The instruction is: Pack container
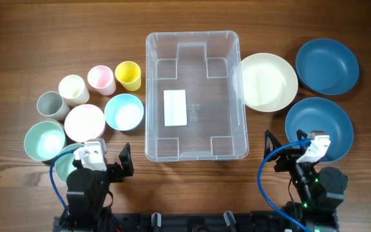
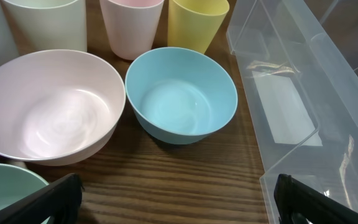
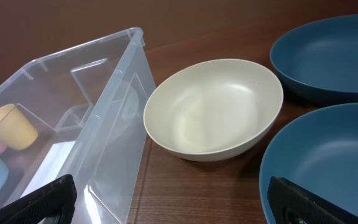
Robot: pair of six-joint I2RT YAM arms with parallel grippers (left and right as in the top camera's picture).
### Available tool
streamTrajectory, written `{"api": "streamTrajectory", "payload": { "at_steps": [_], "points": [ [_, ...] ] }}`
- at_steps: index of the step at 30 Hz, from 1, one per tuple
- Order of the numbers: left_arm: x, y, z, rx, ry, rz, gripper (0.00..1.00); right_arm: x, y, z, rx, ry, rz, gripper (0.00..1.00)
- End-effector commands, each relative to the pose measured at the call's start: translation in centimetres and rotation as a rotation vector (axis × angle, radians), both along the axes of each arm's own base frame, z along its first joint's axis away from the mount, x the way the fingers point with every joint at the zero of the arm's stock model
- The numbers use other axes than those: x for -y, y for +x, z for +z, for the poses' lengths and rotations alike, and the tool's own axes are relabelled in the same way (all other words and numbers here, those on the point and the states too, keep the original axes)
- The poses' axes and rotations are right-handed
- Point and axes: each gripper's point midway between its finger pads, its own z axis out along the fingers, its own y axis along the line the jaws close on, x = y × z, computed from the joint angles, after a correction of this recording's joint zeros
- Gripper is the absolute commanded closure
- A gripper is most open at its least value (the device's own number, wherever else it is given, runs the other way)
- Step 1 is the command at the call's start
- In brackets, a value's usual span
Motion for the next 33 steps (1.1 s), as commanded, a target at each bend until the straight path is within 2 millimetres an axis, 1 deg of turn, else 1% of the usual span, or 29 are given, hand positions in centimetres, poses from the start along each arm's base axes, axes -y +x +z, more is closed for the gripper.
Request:
{"api": "streamTrajectory", "payload": {
  "at_steps": [1, 20, 21, 22, 23, 24, 25, 27, 29, 30, 31, 33],
  "points": [
    [0.1, 0.0, 0.0, 0.005, 0.003, -0.011, 0.00, -0.3, 0.0, 0.3, 0.013, 0.009, 0.014, 0.00],
    [0.1, 0.0, 0.0, 0.005, 0.003, -0.011, 0.00, -0.3, 0.0, 0.3, 0.013, 0.009, 0.014, 0.00],
    [0.1, 0.0, 0.0, 0.005, 0.003, -0.011, 0.00, 0.0, 0.0, 0.3, 0.015, -0.005, 0.001, 0.00],
    [0.1, 0.0, 0.0, 0.005, 0.003, -0.011, 0.00, 0.9, 0.1, 0.2, 0.012, -0.020, -0.054, 0.00],
    [0.1, 0.0, 0.0, 0.005, 0.003, -0.011, 0.00, 1.3, 0.2, 0.1, 0.009, -0.020, -0.078, 0.00],
    [0.1, 0.0, 0.0, 0.005, 0.003, -0.011, 0.00, 1.0, 0.1, 0.2, 0.007, 0.014, -0.066, 0.00],
    [0.1, 0.0, 0.0, 0.005, 0.003, -0.011, 0.00, 0.2, 0.0, 0.1, -0.010, 0.094, -0.041, 0.00],
    [0.1, 0.0, 0.0, 0.005, 0.003, -0.011, 0.00, -0.6, -0.1, 0.1, -0.041, 0.246, -0.037, 0.00],
    [0.1, 0.0, 0.0, 0.006, 0.004, -0.011, 0.00, -0.9, -0.2, -0.1, -0.088, 0.390, -0.060, 0.00],
    [0.1, 0.0, 0.0, 0.006, 0.004, -0.011, 0.00, -1.1, -0.2, -0.3, -0.104, 0.423, -0.058, 0.00],
    [0.1, 0.1, 0.1, 0.010, 0.003, -0.011, 0.00, -1.5, -0.3, -0.4, -0.113, 0.420, -0.038, 0.00],
    [0.7, 0.0, 0.2, 0.012, -0.018, -0.041, 0.00, -2.2, -0.4, -0.8, -0.140, 0.392, 0.015, 0.00]
  ]
}}
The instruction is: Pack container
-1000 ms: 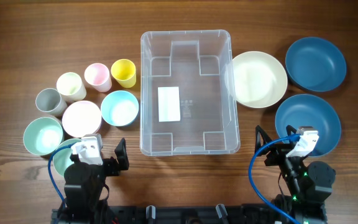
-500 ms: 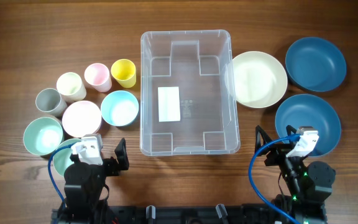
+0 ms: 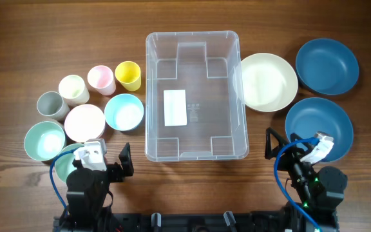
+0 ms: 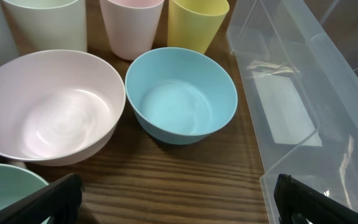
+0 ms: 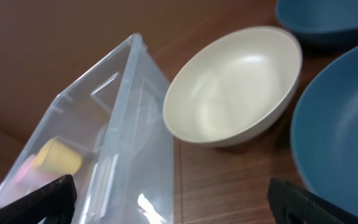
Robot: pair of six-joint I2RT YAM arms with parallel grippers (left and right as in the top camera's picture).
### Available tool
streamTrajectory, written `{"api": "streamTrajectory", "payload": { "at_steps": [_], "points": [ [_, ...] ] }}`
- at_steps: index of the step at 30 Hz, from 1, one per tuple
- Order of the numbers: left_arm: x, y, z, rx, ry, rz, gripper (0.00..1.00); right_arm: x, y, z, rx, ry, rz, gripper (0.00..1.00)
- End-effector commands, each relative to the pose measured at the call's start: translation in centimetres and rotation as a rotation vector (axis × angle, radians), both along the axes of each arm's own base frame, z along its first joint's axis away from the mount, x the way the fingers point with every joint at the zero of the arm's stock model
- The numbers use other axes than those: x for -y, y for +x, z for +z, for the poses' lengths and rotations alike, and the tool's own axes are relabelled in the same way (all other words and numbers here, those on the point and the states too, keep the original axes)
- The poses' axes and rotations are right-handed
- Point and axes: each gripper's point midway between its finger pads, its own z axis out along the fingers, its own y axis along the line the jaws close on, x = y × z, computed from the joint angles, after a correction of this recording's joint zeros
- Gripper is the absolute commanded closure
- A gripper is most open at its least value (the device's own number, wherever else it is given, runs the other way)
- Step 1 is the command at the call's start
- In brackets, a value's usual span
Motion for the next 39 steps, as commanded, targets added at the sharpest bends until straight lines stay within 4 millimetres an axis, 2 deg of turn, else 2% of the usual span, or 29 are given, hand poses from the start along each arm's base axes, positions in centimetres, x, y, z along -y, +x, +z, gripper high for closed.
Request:
{"api": "streamTrajectory", "payload": {
  "at_steps": [1, 3, 6, 10, 11, 13, 15, 17, 18, 20, 23, 25, 26, 30, 31, 35, 37, 39],
  "points": [
    [0.7, 0.0, 0.1, 0.010, -0.018, -0.043, 0.00, -1.5, -0.2, -0.6, -0.058, 0.066, 0.073, 0.00],
    [0.6, 0.1, 0.3, 0.020, -0.015, -0.036, 0.00, -1.4, 0.0, 0.3, -0.068, 0.037, 0.082, 0.01],
    [1.4, 0.8, 1.9, 0.089, -0.036, -0.073, 0.00, -1.0, 0.9, 3.6, -0.058, -0.045, 0.094, 0.00],
    [2.2, 1.9, 5.8, 0.253, -0.055, -0.118, 0.00, 1.1, 3.8, 10.5, -0.097, -0.131, 0.030, 0.00],
    [2.2, 2.0, 6.2, 0.272, -0.055, -0.118, 0.00, 1.7, 4.5, 11.9, -0.119, -0.143, 0.007, 0.00],
    [2.2, 2.1, 6.4, 0.279, -0.055, -0.118, 0.00, 3.8, 5.7, 14.2, -0.200, -0.184, -0.081, 0.00],
    [2.2, 2.1, 6.2, 0.273, -0.055, -0.118, 0.00, 6.7, 6.4, 15.7, -0.316, -0.224, -0.189, 0.00],
    [2.2, 2.0, 5.9, 0.258, -0.055, -0.117, 0.00, 9.5, 6.9, 15.9, -0.427, -0.239, -0.269, 0.00],
    [2.2, 1.9, 5.6, 0.245, -0.055, -0.117, 0.00, 11.3, 7.0, 15.0, -0.508, -0.220, -0.317, 0.00],
    [2.2, 1.6, 4.5, 0.198, -0.055, -0.116, 0.00, 14.5, 6.3, 12.0, -0.654, -0.132, -0.418, 0.00],
    [2.1, 0.9, 2.6, 0.116, -0.055, -0.114, 0.00, 19.4, 2.8, 5.8, -0.917, 0.073, -0.603, 0.00],
    [2.1, 0.3, 1.2, 0.055, -0.055, -0.112, 0.00, 21.9, 0.4, 2.4, -1.038, 0.166, -0.682, 0.00],
    [2.1, 0.2, 0.9, 0.042, -0.055, -0.111, 0.00, 22.4, -0.4, 1.3, -1.070, 0.194, -0.700, 0.00],
    [2.1, 0.2, 1.0, 0.043, -0.055, -0.111, 0.00, 21.8, -5.2, -4.4, -1.231, 0.295, -0.748, 0.01],
    [2.1, 0.2, 1.0, 0.043, -0.055, -0.111, 0.00, 21.5, -5.7, -5.5, -1.245, 0.302, -0.750, 0.01],
    [2.1, 0.2, 1.0, 0.043, -0.055, -0.111, 0.00, 19.7, -6.4, -9.7, -1.252, 0.336, -0.725, 0.09],
    [2.1, 0.2, 1.0, 0.043, -0.055, -0.111, 0.00, 18.9, -5.7, -11.2, -1.203, 0.378, -0.696, 0.17],
    [2.1, 0.2, 1.0, 0.043, -0.055, -0.111, 0.00, 19.0, -5.7, -11.9, -1.188, 0.367, -0.705, 0.24]
  ]
}}
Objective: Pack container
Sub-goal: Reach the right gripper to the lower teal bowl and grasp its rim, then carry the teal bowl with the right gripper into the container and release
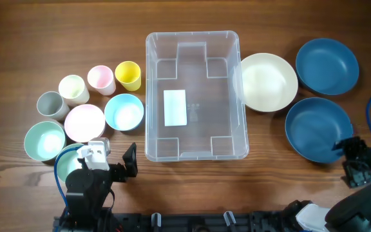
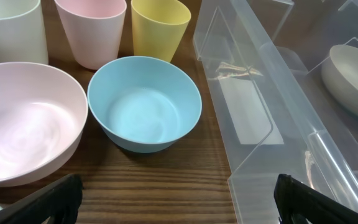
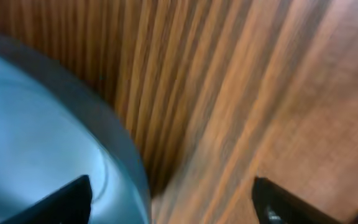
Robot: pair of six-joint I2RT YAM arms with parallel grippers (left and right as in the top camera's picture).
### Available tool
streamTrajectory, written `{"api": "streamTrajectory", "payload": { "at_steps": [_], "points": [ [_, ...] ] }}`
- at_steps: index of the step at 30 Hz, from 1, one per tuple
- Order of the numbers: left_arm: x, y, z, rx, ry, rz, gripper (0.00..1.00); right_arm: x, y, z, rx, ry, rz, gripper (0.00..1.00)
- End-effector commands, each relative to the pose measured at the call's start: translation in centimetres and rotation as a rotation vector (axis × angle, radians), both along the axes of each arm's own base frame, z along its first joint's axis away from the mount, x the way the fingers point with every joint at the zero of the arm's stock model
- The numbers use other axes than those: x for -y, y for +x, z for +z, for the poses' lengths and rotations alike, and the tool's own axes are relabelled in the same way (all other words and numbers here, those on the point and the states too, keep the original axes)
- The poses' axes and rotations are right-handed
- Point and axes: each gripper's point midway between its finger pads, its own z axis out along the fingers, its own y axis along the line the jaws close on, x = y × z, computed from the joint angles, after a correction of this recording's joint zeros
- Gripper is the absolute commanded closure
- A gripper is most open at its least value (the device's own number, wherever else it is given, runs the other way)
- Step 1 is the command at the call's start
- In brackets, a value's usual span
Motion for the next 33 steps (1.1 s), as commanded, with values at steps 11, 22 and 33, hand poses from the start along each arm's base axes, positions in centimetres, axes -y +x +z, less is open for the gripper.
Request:
{"api": "streamTrajectory", "payload": {
  "at_steps": [11, 22, 33],
  "points": [
    [0.1, 0.0, 0.1, 0.008, -0.001, -0.012, 0.00, 0.3, -0.2, 4.1, 0.077, -0.126, -0.011, 0.95],
    [0.1, 0.0, 0.1, 0.008, -0.001, -0.012, 0.00, -8.4, 9.0, 28.7, 0.785, -0.309, 0.434, 0.96],
    [0.1, 0.0, 0.1, 0.008, -0.001, -0.012, 0.00, -28.3, 24.0, 25.2, 0.603, -0.296, 1.076, 0.96]
  ]
}}
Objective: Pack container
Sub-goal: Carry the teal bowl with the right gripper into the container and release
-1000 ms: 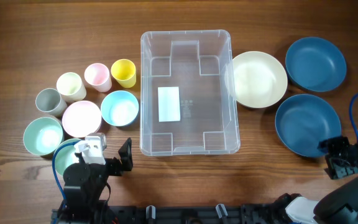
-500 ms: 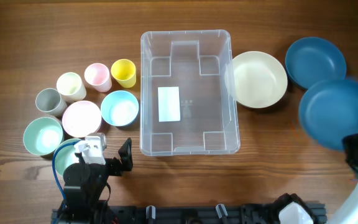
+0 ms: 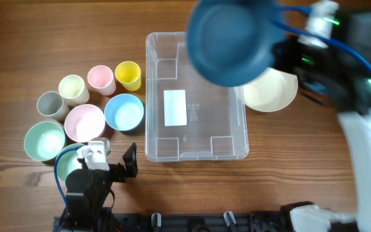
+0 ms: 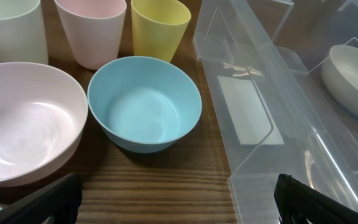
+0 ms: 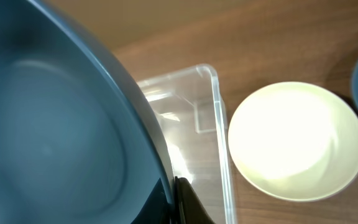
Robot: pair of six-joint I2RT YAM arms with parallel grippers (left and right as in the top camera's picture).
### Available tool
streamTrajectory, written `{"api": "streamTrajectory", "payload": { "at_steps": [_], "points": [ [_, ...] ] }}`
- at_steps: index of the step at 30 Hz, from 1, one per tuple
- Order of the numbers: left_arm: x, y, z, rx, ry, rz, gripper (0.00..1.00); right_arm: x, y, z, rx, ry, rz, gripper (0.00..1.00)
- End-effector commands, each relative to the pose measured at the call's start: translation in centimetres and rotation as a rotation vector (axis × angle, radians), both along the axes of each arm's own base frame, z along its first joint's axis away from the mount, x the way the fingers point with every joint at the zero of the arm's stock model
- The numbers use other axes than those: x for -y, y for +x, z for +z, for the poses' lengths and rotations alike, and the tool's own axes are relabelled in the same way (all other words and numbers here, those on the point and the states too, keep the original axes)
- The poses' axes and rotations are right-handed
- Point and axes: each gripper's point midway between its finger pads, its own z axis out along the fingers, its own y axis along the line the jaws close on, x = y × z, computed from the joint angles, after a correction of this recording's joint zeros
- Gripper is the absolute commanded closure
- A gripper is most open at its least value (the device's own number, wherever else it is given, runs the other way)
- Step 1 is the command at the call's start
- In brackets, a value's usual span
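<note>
A dark blue bowl (image 3: 229, 40) hangs high over the clear plastic container (image 3: 196, 149), close to the overhead camera. My right gripper (image 5: 171, 200) is shut on the bowl's rim (image 5: 138, 106), one finger inside and one outside. The container (image 5: 219, 124) lies below it and holds only a white label (image 3: 175, 107). My left gripper (image 4: 176, 208) is open and low at the front left, facing the light blue bowl (image 4: 144, 102) with nothing between its fingers.
A cream bowl (image 3: 272, 91) sits right of the container; a sliver of another blue bowl shows beyond it. On the left stand grey (image 3: 50, 104), pale green (image 3: 73, 87), pink (image 3: 100, 78) and yellow (image 3: 128, 75) cups, plus pink (image 3: 84, 122) and mint (image 3: 44, 140) bowls.
My right gripper was open and low beside the near blue bowl at the right. Now it is shut on that bowl's rim, high over the container. The left arm has not moved.
Both grippers stood open at the front edge, the container empty. The right wrist then tilted, while the left stayed put. Later the right gripper was down at the near blue bowl and the left had shifted slightly right. Now the bowl is off the table, above the container.
</note>
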Motion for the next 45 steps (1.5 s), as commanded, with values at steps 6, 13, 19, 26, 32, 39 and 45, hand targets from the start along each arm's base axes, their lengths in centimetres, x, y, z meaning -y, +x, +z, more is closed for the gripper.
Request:
{"api": "streamTrajectory", "payload": {
  "at_steps": [6, 13, 19, 26, 32, 39, 45],
  "points": [
    [0.1, 0.0, 0.1, 0.008, -0.001, -0.012, 0.00, -6.7, 9.3, -18.8, -0.323, -0.129, 0.096, 0.95],
    [0.1, 0.0, 0.1, 0.008, -0.001, -0.012, 0.00, -11.2, 8.5, -20.4, -0.307, -0.170, 0.203, 0.96],
    [0.1, 0.0, 0.1, 0.007, -0.001, -0.012, 0.00, -10.5, 6.2, -21.5, -0.405, -0.239, 0.129, 0.96],
    [0.1, 0.0, 0.1, 0.007, -0.001, -0.012, 0.00, -10.8, 6.9, -21.3, -0.379, -0.215, 0.113, 0.85],
    [0.1, 0.0, 0.1, 0.007, -0.001, -0.012, 0.00, -9.9, 9.9, -14.8, -0.184, -0.170, 0.103, 0.61],
    [0.1, 0.0, 0.1, 0.008, -0.001, -0.012, 0.00, 7.7, 6.7, -1.3, -0.003, -0.084, -0.313, 0.45],
    [0.1, 0.0, 0.1, 0.008, -0.001, -0.012, 0.00, 26.6, 0.3, -6.8, -0.249, -0.128, -0.787, 0.40]
  ]
}}
